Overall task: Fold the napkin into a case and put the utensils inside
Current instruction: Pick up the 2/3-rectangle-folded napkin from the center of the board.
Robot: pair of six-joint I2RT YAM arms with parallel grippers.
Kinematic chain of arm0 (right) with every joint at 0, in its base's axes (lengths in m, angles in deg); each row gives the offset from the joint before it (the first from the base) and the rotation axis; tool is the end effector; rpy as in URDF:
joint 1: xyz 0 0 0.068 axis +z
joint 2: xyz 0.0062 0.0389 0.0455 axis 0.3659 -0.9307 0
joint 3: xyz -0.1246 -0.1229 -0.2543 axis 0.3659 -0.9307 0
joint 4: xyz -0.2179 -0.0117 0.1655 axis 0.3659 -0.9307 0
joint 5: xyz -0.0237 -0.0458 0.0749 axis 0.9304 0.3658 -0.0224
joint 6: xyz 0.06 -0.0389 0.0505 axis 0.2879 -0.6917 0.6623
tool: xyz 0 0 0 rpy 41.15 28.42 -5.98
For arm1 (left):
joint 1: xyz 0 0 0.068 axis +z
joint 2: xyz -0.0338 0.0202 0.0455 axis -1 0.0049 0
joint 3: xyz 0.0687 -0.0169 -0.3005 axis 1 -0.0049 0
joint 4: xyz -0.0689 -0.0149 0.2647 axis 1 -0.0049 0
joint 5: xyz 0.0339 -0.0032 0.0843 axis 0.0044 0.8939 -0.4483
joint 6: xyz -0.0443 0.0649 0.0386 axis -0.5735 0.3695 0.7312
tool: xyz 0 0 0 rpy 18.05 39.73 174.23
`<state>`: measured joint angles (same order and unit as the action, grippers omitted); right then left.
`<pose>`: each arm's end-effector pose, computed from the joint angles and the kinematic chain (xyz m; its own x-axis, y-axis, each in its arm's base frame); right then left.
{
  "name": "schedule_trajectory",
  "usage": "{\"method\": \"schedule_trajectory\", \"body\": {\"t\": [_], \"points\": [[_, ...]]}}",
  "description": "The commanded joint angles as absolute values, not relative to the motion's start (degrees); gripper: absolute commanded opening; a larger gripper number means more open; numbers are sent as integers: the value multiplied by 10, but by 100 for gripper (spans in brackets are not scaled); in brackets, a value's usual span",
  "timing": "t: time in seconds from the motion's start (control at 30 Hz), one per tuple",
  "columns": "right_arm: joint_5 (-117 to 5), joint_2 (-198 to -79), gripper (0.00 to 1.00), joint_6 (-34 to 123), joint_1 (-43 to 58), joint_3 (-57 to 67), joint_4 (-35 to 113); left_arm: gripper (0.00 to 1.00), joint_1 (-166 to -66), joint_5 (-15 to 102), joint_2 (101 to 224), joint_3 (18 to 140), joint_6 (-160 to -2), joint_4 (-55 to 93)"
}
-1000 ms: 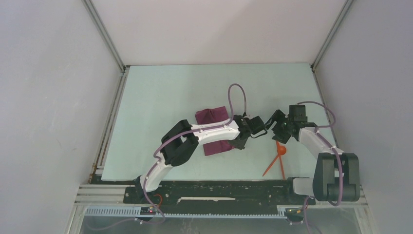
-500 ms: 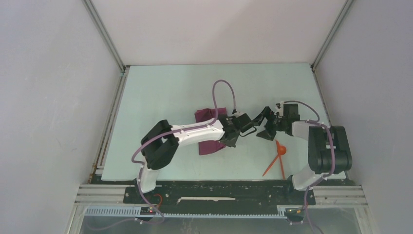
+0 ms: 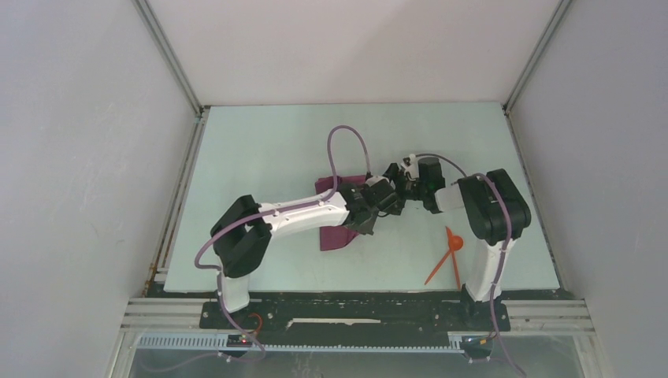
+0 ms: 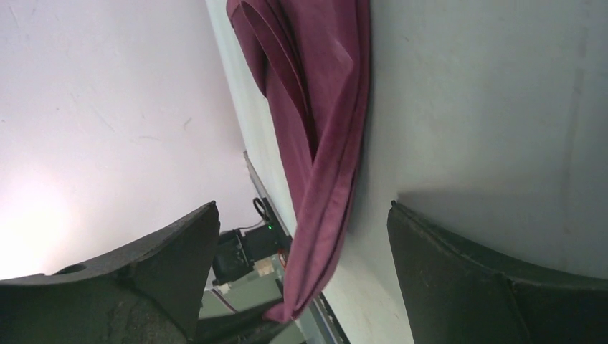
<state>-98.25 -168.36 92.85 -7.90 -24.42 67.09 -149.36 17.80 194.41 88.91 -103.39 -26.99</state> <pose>0.3661 0.1493 0.1132 -0.9449 0.3175 -0.0802 0.0542 0.3933 0.9178 0.2336 -0.3531 0.2060 -0.8223 0.3471 -0.4510 0.3741 0.9269 0.0313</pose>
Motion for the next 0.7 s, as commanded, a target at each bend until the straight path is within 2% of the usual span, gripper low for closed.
{"method": "schedule_trajectory", "body": {"t": [0.0, 0.17, 0.43, 0.67], "points": [[-950, -1720, 93, 988, -53, -222, 723, 0, -1490, 178, 1901, 893, -1041, -265], [-898, -1713, 93, 989, -35, -214, 660, 0, -1488, 167, 1883, 890, -1045, -273], [-905, -1755, 88, 1031, -33, -200, 710, 0, -1484, 163, 1869, 882, -1041, -280], [-900, -1772, 79, 1054, -36, -197, 746, 0, -1484, 165, 1861, 868, -1044, -276]]}}
